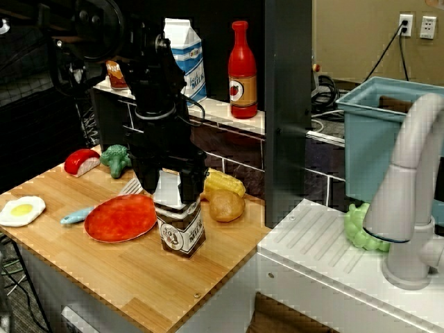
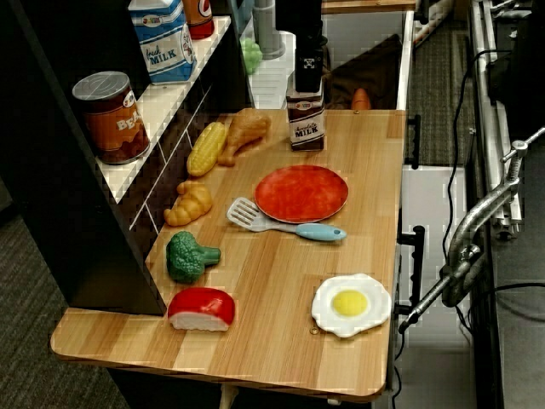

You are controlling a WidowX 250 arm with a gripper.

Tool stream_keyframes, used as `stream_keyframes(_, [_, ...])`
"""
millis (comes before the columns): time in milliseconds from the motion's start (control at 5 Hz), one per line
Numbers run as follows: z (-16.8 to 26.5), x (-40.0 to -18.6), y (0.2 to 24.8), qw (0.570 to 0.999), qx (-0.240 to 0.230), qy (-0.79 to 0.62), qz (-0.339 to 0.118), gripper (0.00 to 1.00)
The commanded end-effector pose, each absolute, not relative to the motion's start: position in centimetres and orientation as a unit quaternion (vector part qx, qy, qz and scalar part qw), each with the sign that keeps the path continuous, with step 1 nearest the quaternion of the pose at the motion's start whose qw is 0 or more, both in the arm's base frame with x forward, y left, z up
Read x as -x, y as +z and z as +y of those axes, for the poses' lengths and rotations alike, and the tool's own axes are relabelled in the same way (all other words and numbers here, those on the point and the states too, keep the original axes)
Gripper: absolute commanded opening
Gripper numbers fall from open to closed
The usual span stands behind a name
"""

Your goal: Lift milk box

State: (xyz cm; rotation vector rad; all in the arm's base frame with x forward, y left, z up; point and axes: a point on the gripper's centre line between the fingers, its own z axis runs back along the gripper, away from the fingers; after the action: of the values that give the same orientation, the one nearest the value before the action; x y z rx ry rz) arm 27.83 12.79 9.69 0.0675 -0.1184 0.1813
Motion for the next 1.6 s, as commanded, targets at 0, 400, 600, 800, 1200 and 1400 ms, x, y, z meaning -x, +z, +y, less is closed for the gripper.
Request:
stream_keyframes(0, [13.4, -27.8, 10.7, 0.992, -0.035, 0.095, -0.068, 0.0])
stream_keyframes(400, [12.0, -28.6, 14.8, 0.992, -0.003, 0.098, -0.075, 0.0])
stream_keyframes(600, [10.3, -30.3, 19.9, 0.989, 0.046, 0.111, -0.092, 0.0])
stream_keyframes(800, [9.8, -31.4, 25.2, 0.979, 0.12, 0.121, -0.114, 0.0])
stream_keyframes(1200, [14.8, -29.7, 31.4, 0.982, 0.116, 0.118, -0.095, 0.0])
stream_keyframes(1400, [14.9, -28.2, 33.3, 0.978, 0.147, 0.098, -0.112, 0.0])
